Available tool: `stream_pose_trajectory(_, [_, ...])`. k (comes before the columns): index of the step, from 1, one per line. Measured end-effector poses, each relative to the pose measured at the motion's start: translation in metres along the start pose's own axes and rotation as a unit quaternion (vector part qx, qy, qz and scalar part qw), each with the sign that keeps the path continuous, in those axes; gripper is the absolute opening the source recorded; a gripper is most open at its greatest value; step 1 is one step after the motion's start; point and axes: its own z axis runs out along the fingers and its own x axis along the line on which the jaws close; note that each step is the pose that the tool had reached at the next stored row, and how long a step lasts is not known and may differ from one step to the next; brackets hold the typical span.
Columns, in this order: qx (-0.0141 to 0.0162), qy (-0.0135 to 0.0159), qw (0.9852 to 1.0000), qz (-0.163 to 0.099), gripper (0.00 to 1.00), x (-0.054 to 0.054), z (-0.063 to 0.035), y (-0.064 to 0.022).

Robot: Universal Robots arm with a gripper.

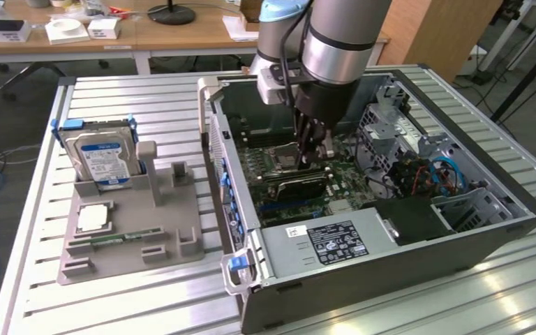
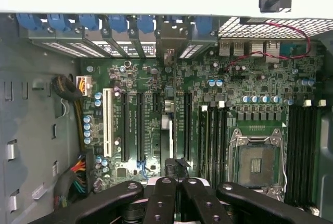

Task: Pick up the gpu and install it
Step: 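Insert the gpu into the slot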

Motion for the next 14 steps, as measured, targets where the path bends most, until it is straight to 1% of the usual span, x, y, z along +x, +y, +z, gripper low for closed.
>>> stream_pose_trajectory(6, [0.0,0.0001,1.0,0.0,0.1,0.0001,0.0015,0.0002])
stream_pose_trajectory(14, [0.0,0.0,1.0,0.001,0.1,0.0,0.0031,0.0056])
